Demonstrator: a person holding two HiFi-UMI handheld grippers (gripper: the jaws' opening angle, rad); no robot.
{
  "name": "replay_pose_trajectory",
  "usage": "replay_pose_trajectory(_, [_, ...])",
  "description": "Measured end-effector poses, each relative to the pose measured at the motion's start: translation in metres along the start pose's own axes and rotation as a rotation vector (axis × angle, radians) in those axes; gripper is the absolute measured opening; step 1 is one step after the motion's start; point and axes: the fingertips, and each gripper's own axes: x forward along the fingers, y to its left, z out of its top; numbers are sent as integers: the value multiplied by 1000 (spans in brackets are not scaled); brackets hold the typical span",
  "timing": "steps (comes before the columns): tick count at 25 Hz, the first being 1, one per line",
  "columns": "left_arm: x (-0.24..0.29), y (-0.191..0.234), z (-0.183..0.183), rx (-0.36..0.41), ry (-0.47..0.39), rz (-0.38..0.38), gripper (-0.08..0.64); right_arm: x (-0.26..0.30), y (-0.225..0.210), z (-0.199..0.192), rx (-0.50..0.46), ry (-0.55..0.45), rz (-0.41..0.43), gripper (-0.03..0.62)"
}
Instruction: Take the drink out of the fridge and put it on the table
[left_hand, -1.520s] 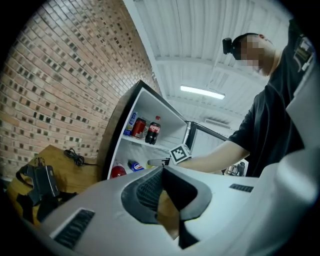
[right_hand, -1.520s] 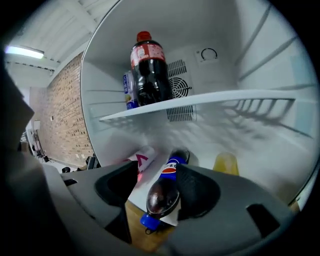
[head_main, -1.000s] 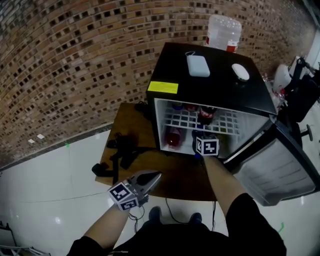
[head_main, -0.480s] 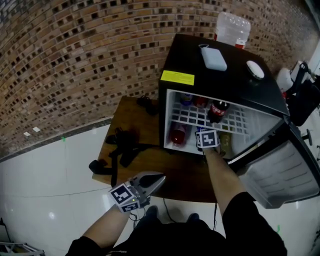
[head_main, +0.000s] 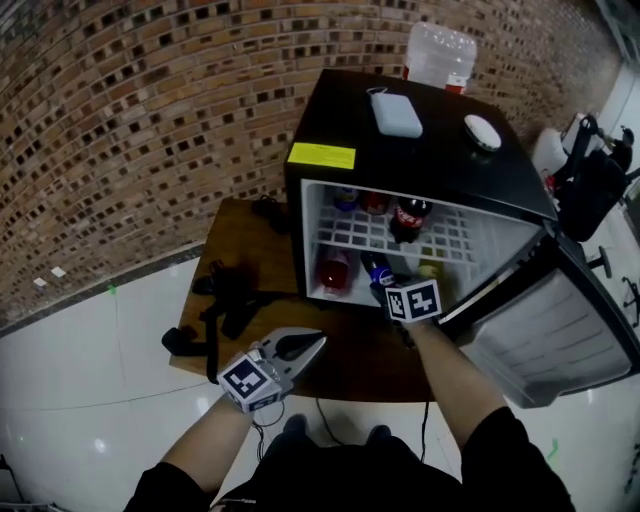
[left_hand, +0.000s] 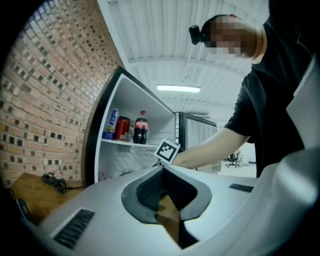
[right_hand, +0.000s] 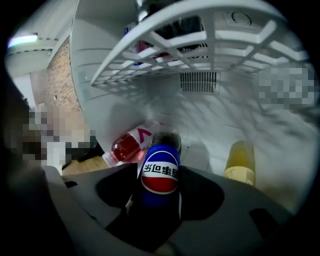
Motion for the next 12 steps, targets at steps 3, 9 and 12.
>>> replay_pose_trajectory(3, [20,-1,-8,110,53,5,2,-24,19,-10,-2,-9,113,267])
replay_pose_trajectory(9, [66,-26,-42,466,268,-109,141,-67,42,-44,-32,49,294,267])
replay_pose_trajectory(12, [86,-38,-72,666,404,-167,293,-84,47,-65,-44,110,374,266])
